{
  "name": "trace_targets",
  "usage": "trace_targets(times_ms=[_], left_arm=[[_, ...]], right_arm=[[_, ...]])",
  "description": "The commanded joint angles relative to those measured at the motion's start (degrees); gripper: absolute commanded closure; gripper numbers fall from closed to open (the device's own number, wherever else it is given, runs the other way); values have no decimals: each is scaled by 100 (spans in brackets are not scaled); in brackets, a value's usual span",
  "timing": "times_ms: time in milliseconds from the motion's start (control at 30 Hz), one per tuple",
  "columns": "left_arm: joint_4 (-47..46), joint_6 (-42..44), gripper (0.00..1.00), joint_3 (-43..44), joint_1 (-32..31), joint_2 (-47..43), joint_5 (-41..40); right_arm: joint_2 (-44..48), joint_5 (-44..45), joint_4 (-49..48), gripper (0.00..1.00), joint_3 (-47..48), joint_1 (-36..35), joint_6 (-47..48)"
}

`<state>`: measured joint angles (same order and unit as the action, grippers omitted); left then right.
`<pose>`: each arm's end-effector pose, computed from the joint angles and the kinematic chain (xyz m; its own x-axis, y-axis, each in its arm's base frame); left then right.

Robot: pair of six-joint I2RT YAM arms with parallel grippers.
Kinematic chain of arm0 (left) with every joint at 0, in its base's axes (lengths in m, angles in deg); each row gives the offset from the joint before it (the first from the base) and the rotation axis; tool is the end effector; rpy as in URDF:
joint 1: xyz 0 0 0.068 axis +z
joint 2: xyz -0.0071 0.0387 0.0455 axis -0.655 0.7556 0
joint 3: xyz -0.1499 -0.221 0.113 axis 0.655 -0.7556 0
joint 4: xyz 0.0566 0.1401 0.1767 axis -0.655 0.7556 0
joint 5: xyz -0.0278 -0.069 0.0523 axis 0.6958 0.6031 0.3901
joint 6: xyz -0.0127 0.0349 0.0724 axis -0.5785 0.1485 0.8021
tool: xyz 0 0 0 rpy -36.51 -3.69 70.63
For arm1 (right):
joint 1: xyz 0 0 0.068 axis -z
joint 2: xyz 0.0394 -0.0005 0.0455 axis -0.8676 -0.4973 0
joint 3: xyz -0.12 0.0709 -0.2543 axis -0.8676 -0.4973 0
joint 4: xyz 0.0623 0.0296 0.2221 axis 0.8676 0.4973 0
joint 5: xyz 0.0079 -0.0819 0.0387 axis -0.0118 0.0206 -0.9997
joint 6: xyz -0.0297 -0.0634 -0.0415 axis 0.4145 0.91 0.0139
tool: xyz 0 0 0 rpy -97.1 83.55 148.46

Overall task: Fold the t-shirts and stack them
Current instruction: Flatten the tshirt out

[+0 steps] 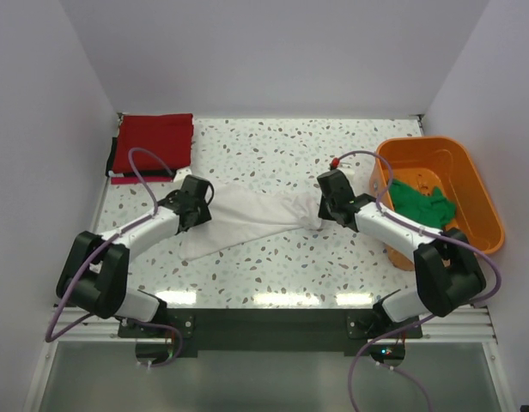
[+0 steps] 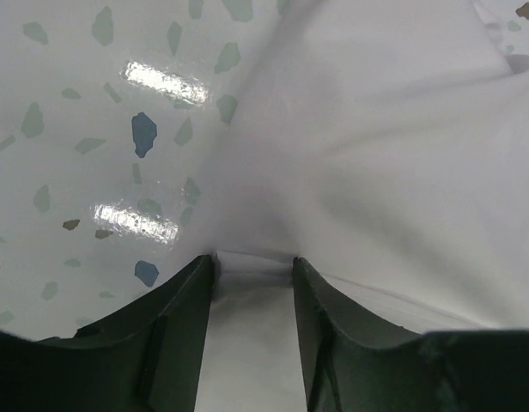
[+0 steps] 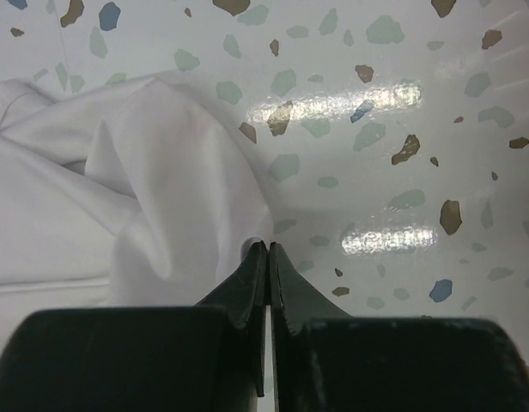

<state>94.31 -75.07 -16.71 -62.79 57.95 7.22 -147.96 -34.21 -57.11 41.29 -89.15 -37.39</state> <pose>0.2538 -0.0732 0.1937 -0.6820 -0.3739 -0.6286 -0.3862 0.9140 -0.1247 0.2633 0.1181 0.2156 -0.7164 0.1737 -0.6757 0.1359 0.9847 0.1091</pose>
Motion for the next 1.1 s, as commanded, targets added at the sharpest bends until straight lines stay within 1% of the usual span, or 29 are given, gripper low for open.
trace_targets(times_ms=[0, 33, 67, 133, 167, 200, 367, 433, 467, 567, 633, 767, 800, 867, 900, 1067], left_arm=[[-328, 153, 55, 189, 16, 101, 172], [-336, 188, 58, 189, 16, 119, 180], [-328, 197, 68, 207, 16, 110, 181], [-292, 206, 79, 216, 16, 67, 172], [-249, 197, 94, 233, 16, 40, 172], [-240, 206, 100, 224, 16, -47, 172], [-178, 373, 100, 102, 16, -565, 189], [-117, 434, 100, 49, 16, -1048, 216], [-82, 461, 100, 49, 16, -1241, 233], [67, 478, 100, 136, 7, -2241, 137], [147, 487, 100, 241, -2, -2613, 40], [296, 549, 100, 830, -2, -3499, -118], [314, 557, 100, 953, -2, -3624, -171], [332, 593, 100, 1330, -2, -3931, -232], [332, 654, 100, 1471, -10, -4028, -241], [130, 847, 100, 2438, -2, -4398, 66]], right_arm=[[-85, 214, 45, 100, 151, -12, 19], [-111, 223, 45, 100, 159, -21, 28], [-120, 249, 45, 100, 168, -12, 28], [-146, 258, 72, 100, 194, -12, 28], [-155, 258, 72, 100, 203, -12, 37], [-155, 267, 80, 100, 195, -3, 37], [37, 310, 151, 100, 229, -12, 28], [213, 354, 247, 100, 282, -12, 37], [440, 372, 291, 100, 291, -12, 46], [889, 442, 397, 100, 370, -12, 116], [1373, 486, 458, 100, 467, -12, 168], [2260, 679, 537, 100, 756, -21, 327], [2601, 715, 572, 100, 914, -12, 414], [2928, 820, 599, 100, 1108, -21, 476], [3269, 829, 582, 100, 1309, -12, 581], [3949, 619, 502, 100, 2074, -12, 942]])
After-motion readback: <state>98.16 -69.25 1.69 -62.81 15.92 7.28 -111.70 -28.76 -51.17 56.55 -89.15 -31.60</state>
